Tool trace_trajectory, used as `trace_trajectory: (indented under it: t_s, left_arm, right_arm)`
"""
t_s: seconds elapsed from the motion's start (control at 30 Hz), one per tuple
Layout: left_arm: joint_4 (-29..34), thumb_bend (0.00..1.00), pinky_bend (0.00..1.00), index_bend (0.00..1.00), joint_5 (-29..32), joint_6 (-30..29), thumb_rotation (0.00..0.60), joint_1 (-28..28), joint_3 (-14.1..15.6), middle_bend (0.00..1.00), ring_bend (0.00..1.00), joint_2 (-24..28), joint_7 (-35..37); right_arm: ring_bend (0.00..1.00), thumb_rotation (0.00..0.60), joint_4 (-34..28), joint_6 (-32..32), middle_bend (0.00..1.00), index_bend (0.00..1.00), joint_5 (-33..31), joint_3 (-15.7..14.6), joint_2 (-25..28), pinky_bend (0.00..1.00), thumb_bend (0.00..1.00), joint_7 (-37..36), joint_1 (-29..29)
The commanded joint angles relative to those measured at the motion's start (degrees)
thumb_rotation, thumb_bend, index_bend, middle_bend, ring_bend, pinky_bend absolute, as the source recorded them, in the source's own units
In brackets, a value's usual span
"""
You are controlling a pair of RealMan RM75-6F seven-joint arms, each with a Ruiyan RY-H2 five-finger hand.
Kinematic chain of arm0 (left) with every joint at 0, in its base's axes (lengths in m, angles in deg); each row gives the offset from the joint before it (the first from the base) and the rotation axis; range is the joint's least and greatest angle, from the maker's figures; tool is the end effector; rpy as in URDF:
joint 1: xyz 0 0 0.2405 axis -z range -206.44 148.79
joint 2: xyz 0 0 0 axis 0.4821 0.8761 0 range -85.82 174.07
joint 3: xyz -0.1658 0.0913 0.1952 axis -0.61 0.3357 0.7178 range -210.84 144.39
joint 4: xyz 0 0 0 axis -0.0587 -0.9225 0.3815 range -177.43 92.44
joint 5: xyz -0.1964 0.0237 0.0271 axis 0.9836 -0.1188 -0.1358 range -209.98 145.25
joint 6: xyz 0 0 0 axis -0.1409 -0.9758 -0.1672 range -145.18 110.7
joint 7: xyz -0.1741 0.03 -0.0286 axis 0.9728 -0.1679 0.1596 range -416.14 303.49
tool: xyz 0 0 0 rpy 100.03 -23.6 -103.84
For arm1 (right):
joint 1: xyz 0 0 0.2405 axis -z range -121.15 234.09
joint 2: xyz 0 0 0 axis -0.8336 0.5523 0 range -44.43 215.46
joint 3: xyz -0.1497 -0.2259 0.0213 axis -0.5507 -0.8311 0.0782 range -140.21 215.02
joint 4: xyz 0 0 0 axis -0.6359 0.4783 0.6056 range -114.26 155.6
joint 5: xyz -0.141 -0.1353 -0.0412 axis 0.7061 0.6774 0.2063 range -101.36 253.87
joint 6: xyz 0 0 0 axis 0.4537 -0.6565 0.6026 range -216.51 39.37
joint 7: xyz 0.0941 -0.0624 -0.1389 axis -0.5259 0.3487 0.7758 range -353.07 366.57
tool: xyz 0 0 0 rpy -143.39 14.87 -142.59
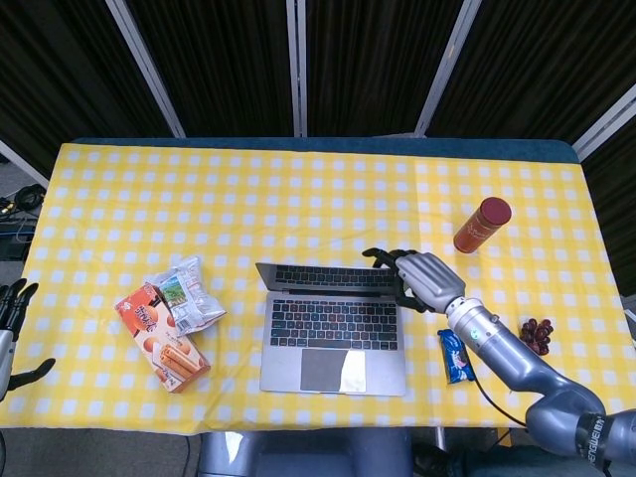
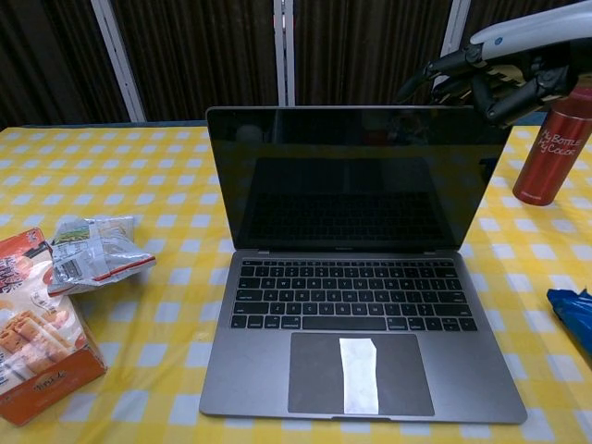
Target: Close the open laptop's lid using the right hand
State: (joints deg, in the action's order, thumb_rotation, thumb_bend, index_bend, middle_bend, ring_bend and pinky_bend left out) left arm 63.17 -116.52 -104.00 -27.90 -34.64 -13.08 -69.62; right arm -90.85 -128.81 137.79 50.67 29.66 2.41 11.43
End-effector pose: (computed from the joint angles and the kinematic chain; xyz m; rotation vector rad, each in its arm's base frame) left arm -0.3023 0.1877 0.1964 -1.3728 -0.8683 -0.7470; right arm -0.1121 -0.3604 0.1036 1.9366 -1.3321 0.9997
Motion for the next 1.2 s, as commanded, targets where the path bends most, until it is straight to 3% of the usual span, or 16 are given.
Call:
trace_trajectory:
  t_s: [0.03,0.3,0.63,0.7,0.87,1.2]
  left_arm:
    - [0.0,0.00,0.00,0.00,0.0,0.0,0.600,0.0,0.0,0.00,0.00,0.0,0.0]
    - [0.1,0.00,0.00,0.00,-0.1,-0.1,0.600,0.0,0.2,0.00,0.00,0.1,0.0]
    - [0.1,0.00,0.00,0.00,-0.4,-0.2,0.600,0.0,0.4,0.00,0.00,0.1,0.1]
    - [0.1,0.00,0.00,0.00,-0.4,-0.3,0.600,-0.1,0.4,0.00,0.00,0.1,0.1]
    - [0.1,0.00,0.00,0.00,-0.4,-0.3,0.600,-0.1,0.4,0.00,0.00,0.1,0.3]
    - [0.0,0.00,0.00,0.00,-0.3,-0.1,0.600,0.1,0.5,0.00,0.00,0.0,0.1]
  right_arm:
    - [0.22,0.600,-0.8,0.3,0.29,0.17,1.0,-0.4,0.5,0.24,1.00,-0.2,0.2]
    - [0.22,0.600,-4.2,1.0,0.29,0.17,6.7,-3.2,2.1,0.24,1.00,2.0,1.2]
    - [0.22,0.600,-7.0,-0.8,0.29,0.18,19.1,-9.7,0.5,0.24,1.00,10.5,3.5]
    - [0.22,0.600,-5.8,-1.5,0.28,0.19,24.0,-12.2,-1.5,0.24,1.00,14.0,4.4]
    - [0.22,0.600,-1.7,-3.6,0.28,0.20,30.2,-15.3,-5.0,0.24,1.00,15.9,5.9]
    - [0.22,0.600,8.2,-7.6,0.27,0.21,44.4,-19.7,-9.3,0.24,1.00,22.6,6.3]
